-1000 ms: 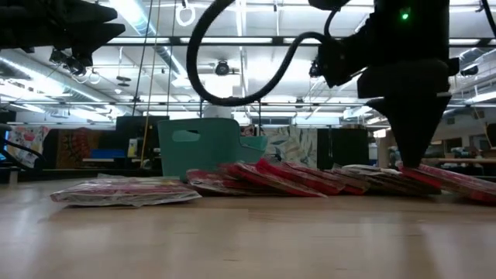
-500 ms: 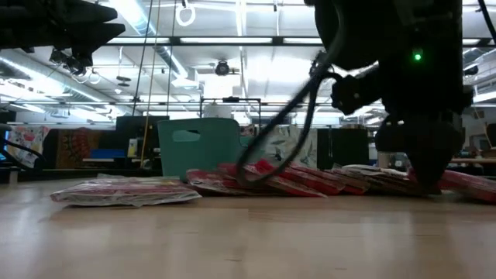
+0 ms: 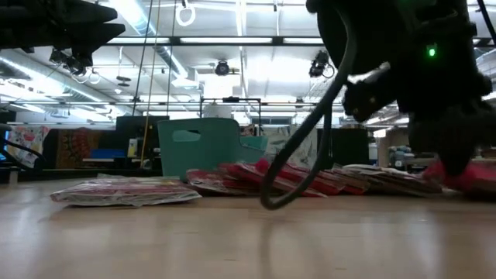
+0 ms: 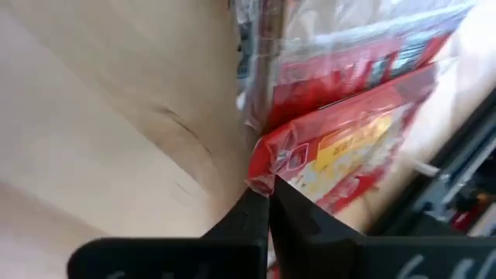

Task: Sort popcorn bags into baskets
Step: Put the red popcorn bag into the green bin

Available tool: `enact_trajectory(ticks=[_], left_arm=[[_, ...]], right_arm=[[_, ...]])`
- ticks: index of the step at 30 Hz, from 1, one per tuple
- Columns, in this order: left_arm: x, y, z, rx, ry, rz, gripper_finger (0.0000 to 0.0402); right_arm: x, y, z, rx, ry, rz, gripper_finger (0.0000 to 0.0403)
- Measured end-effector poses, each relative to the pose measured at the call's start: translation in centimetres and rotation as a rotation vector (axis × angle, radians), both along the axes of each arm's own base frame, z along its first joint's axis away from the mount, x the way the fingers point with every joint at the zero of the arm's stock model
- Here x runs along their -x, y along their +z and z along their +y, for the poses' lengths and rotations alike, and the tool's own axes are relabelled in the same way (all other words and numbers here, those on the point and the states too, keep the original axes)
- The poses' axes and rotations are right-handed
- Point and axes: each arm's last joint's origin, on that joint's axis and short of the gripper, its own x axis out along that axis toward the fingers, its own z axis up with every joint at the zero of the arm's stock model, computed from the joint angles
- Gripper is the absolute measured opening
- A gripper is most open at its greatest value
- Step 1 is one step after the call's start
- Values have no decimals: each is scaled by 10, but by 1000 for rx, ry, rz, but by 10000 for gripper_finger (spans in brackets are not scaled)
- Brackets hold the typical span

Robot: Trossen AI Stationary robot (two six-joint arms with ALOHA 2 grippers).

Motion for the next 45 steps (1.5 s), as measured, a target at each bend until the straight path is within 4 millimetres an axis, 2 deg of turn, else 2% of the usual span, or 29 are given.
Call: enact_trajectory(ticks=[3, 10, 14, 17, 22, 29, 35, 39, 45], left_arm=[[0, 0, 0, 0, 0, 0, 178], [0, 0, 0, 1, 0, -1, 178], [0, 0, 0, 1, 0, -1, 178], [0, 0, 0, 0, 0, 1, 178], [0, 0, 0, 0, 0, -1, 178], [0, 0, 0, -1, 0, 1, 178], [0, -1, 0, -3, 0, 7, 178], [0, -1, 0, -3, 0, 9, 178], [-1, -2, 0, -10, 0, 26, 178]], right_arm=[[-3, 17, 0, 36, 22, 24, 15], [-22, 56, 2, 70, 159, -183, 8], [-30, 82, -7, 163, 222, -295, 6], [-37, 90, -16, 227, 284, -324, 5], [-51, 101, -39, 332, 372, -353, 5], [-83, 100, -87, 368, 451, -392, 5], [-98, 107, -127, 395, 463, -410, 5], [-102, 128, -147, 411, 428, -444, 5], [-105, 177, -160, 437, 404, -548, 5]])
